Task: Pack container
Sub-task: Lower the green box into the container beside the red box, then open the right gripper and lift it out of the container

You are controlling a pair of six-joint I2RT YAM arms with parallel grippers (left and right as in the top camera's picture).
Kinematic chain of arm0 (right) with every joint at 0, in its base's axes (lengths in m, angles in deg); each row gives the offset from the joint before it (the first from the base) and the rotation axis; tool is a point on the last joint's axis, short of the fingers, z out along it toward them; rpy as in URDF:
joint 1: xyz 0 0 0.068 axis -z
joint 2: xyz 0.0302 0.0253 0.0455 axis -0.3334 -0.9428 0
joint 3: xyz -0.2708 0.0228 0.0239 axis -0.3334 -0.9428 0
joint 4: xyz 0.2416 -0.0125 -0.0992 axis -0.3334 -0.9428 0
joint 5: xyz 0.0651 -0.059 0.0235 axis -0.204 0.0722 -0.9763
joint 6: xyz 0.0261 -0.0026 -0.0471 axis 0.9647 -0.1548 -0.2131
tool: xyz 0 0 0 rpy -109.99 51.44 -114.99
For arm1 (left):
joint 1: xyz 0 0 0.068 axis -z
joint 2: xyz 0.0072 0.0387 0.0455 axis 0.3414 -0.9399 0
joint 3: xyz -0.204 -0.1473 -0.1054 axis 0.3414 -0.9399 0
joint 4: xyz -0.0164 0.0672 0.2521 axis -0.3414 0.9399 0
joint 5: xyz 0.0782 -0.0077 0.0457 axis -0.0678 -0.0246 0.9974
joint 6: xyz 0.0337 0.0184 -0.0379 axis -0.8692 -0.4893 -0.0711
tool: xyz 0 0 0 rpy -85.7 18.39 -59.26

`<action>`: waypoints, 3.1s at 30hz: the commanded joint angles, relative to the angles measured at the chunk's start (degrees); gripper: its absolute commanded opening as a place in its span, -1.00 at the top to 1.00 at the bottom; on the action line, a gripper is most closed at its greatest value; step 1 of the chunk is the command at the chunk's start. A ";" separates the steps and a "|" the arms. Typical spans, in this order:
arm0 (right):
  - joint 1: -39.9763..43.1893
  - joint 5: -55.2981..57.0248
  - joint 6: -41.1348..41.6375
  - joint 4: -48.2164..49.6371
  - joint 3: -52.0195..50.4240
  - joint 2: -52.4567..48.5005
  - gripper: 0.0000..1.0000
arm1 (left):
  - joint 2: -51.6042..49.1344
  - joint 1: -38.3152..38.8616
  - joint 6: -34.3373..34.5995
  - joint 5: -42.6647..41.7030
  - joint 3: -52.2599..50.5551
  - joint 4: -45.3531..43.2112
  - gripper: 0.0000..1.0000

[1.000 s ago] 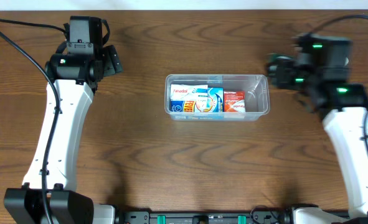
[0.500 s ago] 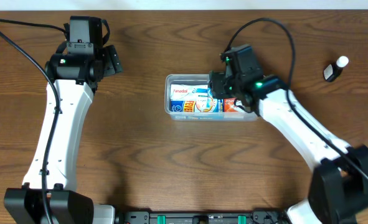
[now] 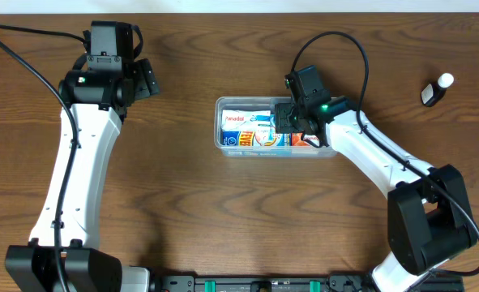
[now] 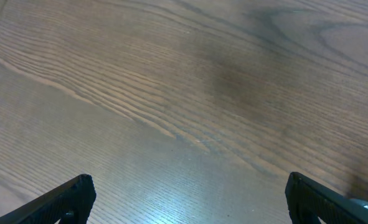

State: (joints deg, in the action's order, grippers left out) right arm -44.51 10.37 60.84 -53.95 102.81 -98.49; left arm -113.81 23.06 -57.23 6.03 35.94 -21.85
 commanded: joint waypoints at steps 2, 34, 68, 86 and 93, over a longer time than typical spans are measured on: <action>-0.55 0.57 0.50 0.20 0.33 -0.33 -0.40 | 0.07 -0.17 -0.02 0.74 0.57 0.09 -0.96; 2.36 4.94 -0.61 -3.76 0.33 2.45 0.98 | 0.07 -0.17 -0.02 0.74 0.57 0.09 -0.96; 3.28 -4.81 -5.79 2.25 0.28 -3.06 0.97 | 0.07 -0.17 -0.02 0.74 0.57 0.09 -0.96; 11.67 -10.71 -10.29 -9.01 8.81 8.85 0.97 | 0.07 -0.17 -0.02 0.74 0.57 0.09 -0.96; 9.18 -12.28 -12.04 -10.10 8.72 8.79 0.97 | 0.07 -0.17 -0.02 0.74 0.57 0.09 -0.96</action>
State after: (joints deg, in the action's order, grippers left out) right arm -33.58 0.25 50.48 -63.65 111.51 -87.96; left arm -113.81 23.06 -57.23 6.03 35.94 -21.87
